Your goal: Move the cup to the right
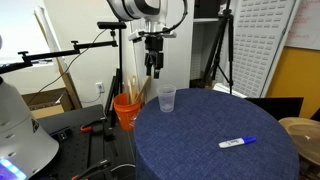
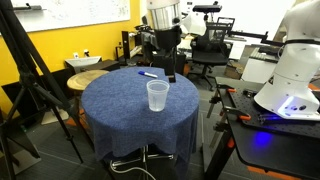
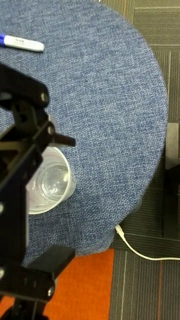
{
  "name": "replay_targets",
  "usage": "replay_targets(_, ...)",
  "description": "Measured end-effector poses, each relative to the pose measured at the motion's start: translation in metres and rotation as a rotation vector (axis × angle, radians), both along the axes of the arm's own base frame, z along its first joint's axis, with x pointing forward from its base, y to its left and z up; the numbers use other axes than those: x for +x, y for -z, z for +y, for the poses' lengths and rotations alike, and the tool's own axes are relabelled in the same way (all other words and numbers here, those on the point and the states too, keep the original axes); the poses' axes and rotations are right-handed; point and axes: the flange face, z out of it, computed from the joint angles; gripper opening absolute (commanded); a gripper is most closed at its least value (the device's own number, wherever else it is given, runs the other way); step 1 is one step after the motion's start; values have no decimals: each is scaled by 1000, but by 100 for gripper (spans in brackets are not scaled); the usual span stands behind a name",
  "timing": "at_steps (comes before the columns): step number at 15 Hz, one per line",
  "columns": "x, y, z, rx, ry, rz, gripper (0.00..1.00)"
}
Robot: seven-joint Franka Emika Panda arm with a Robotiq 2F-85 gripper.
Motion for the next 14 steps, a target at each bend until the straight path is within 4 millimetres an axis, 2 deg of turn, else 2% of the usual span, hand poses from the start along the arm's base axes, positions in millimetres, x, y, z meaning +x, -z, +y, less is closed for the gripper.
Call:
replay_targets(11, 44, 81, 21, -21, -11, 82, 100)
replay_targets(12, 48, 88, 24, -22, -13, 86, 96)
replay_targets(13, 51, 93, 27, -24, -16, 88, 74)
replay_targets(14, 55, 97, 30, -25, -18, 89, 71)
